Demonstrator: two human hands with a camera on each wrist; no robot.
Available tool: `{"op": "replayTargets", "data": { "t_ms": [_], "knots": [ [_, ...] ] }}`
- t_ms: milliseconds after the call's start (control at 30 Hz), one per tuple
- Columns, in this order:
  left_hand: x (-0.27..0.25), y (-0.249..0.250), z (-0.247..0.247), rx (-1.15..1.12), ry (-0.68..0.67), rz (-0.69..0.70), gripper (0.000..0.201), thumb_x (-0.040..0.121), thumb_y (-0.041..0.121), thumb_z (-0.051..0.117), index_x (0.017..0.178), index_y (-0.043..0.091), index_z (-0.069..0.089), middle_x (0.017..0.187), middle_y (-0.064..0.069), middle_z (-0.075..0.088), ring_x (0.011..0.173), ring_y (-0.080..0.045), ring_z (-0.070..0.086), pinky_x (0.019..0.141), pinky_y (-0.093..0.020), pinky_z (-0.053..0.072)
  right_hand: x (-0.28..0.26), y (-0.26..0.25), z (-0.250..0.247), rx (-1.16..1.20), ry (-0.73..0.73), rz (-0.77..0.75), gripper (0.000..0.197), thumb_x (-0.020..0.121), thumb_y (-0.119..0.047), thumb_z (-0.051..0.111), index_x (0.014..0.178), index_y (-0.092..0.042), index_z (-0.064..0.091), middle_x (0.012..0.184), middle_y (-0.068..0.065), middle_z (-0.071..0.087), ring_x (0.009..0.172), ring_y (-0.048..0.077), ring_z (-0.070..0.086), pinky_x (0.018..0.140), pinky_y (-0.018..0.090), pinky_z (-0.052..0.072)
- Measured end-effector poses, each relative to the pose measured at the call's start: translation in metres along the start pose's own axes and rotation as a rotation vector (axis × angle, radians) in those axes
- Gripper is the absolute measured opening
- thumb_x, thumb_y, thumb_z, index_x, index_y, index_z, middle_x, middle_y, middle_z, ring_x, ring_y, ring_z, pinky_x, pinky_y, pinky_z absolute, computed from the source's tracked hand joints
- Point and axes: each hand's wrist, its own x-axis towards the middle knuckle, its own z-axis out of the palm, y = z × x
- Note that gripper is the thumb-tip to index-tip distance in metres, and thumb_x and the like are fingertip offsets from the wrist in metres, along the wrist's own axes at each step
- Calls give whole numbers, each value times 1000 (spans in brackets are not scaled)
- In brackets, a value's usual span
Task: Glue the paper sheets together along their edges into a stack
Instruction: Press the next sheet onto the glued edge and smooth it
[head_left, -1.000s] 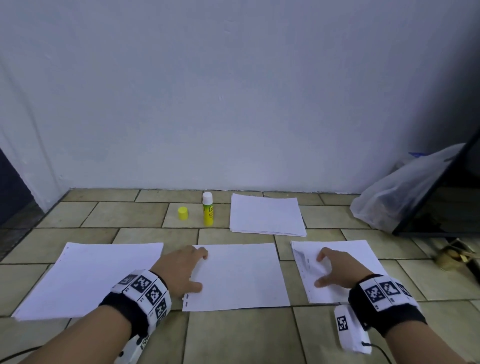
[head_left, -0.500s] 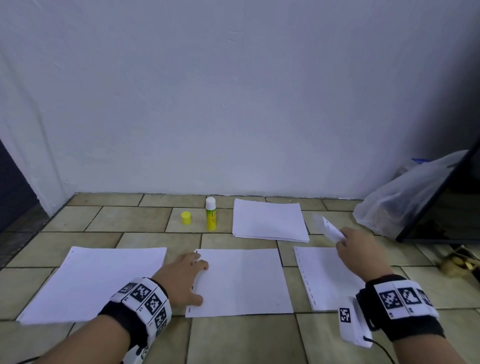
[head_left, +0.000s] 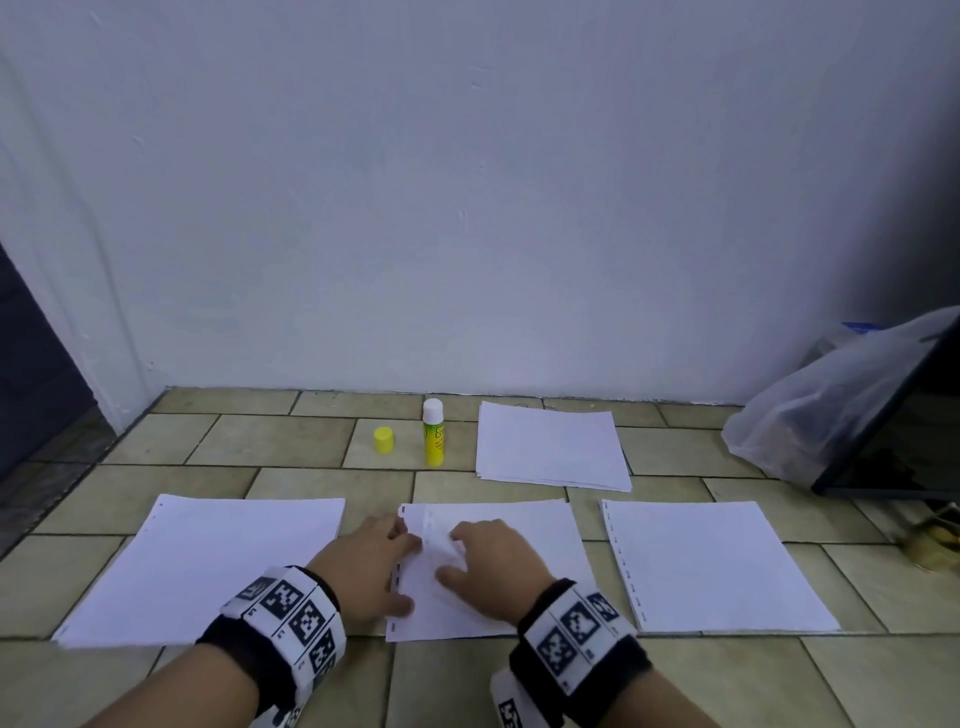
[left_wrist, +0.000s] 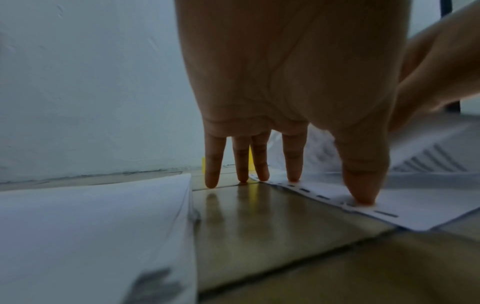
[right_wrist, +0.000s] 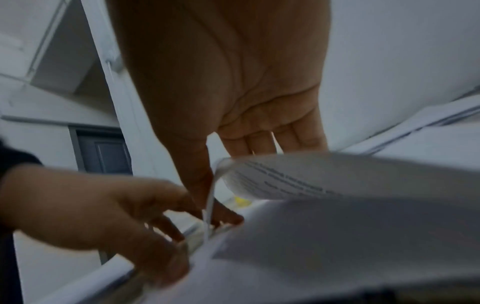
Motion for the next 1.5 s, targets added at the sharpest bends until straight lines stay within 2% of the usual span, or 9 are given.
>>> {"op": "replayTargets", "data": {
  "t_ms": [167, 267, 433, 600, 900, 1033, 1233, 1333, 1500],
  "knots": [
    [-3, 1, 2, 52, -27, 24, 62, 93, 43, 52, 148, 21, 33, 157, -1, 16, 139, -19, 28, 111, -32, 32, 9, -6, 12, -35, -40, 19, 46, 93, -41, 52, 122, -6, 53, 122, 15, 57, 112, 30, 52, 91, 33, 40],
    [-4, 0, -1, 29, -50, 43, 57, 96, 42, 49, 147, 21, 34, 156, -1, 17, 138, -19, 30, 111, -30, 31, 11, -5, 13, -56, -29, 19, 45, 93, -40, 50, 121, -5, 53, 121, 16, 58, 111, 31, 53, 91, 34, 41],
    [-4, -1, -2, -26, -20, 35, 63, 89, 42, 59, 144, 21, 34, 146, 4, 36, 130, -14, 40, 106, -28, 35, 10, -4, 14, -52, -40, 15, 48, 93, -43, 50, 125, -7, 52, 123, 14, 57, 114, 29, 51, 93, 34, 40],
    [-7, 3, -1, -42, -4, 35, 73, 85, 40, 64, 147, 24, 30, 147, 6, 35, 129, -13, 41, 104, -25, 37, 11, -6, 11, -21, -44, 15, 50, 92, -42, 53, 129, -8, 51, 125, 14, 57, 116, 29, 52, 95, 36, 42],
    [-12, 7, -5, -18, 2, 39, 71, 87, 41, 62, 148, 23, 28, 149, 6, 31, 131, -12, 38, 104, -26, 37, 15, -4, 10, -18, -53, 27, 51, 91, -44, 54, 129, -9, 51, 127, 12, 56, 116, 28, 52, 96, 35, 42],
    [-12, 7, -5, -17, 7, 16, 72, 87, 42, 62, 146, 21, 28, 146, 4, 35, 129, -14, 40, 102, -27, 39, 16, -4, 11, -21, -56, 39, 53, 90, -45, 54, 129, -10, 49, 127, 12, 56, 116, 28, 51, 96, 35, 41],
    [-12, 3, -3, 0, 22, -11, 74, 82, 47, 66, 144, 20, 34, 148, 4, 28, 129, -14, 40, 102, -28, 41, 16, -3, 8, 53, -45, 29, 54, 87, -44, 61, 129, -16, 40, 117, 11, 60, 109, 29, 55, 86, 32, 41],
    [-14, 2, -3, 21, 43, -21, 76, 76, 50, 70, 141, 22, 41, 147, 6, 24, 127, -14, 41, 100, -29, 44, 16, -1, 9, 35, -63, 26, 52, 86, -49, 60, 128, -22, 47, 120, 8, 60, 113, 26, 52, 91, 31, 40],
    [-14, 5, -5, 33, 30, -63, 69, 76, 47, 71, 135, 23, 44, 133, 6, 44, 118, -13, 47, 93, -26, 43, 18, -1, 11, 2, -84, 25, 55, 84, -54, 60, 131, -24, 54, 133, 1, 55, 123, 20, 48, 104, 31, 37]
  ]
}}
